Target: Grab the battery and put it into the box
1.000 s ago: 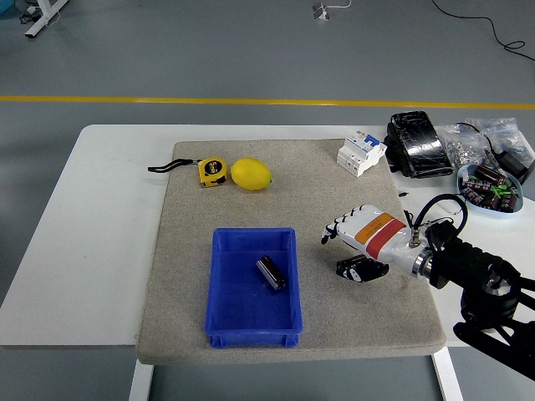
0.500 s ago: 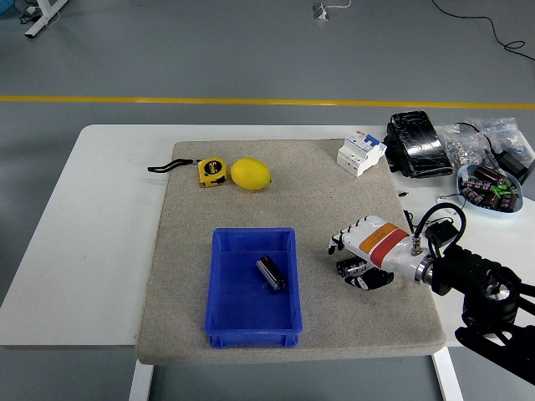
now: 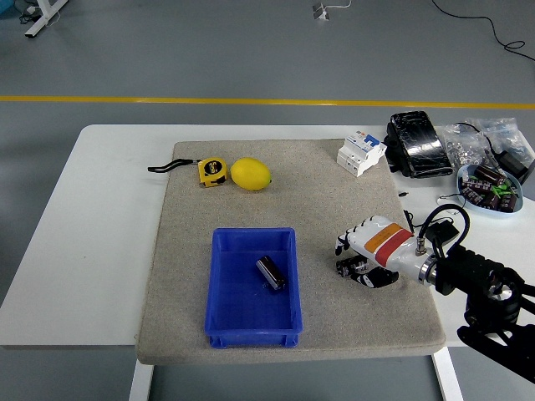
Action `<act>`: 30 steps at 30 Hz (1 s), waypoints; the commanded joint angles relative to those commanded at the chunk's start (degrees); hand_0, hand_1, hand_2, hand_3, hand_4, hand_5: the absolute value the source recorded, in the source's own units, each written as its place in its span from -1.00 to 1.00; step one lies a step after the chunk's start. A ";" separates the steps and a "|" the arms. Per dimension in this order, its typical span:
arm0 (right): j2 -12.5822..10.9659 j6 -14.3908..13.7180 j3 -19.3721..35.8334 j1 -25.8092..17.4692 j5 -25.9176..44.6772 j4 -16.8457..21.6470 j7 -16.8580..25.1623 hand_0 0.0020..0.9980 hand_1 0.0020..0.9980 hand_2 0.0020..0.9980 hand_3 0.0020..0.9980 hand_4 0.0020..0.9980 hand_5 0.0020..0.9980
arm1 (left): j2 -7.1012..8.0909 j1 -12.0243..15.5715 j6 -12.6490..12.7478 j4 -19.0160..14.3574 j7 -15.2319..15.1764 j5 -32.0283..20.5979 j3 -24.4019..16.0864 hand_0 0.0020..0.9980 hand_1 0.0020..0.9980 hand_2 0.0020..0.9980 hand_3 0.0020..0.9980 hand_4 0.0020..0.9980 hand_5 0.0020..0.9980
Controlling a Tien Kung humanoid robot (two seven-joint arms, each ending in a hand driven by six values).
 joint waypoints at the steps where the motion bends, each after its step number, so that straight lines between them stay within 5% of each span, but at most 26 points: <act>1: 0.00 -0.20 -0.01 -0.01 0.05 -0.07 0.08 0.04 0.01 0.14 0.14 0.55 -0.79 | -0.02 -0.04 0.01 0.00 -0.03 -0.07 0.06 0.46 0.26 0.41 0.35 0.44 0.34; 30: 0.46 -0.93 -0.23 -0.67 0.99 -1.82 0.62 -0.04 -0.08 0.02 0.01 0.46 -0.89 | 0.04 -0.61 -0.67 -0.07 -0.24 0.04 0.43 0.46 0.28 0.43 0.35 0.45 0.35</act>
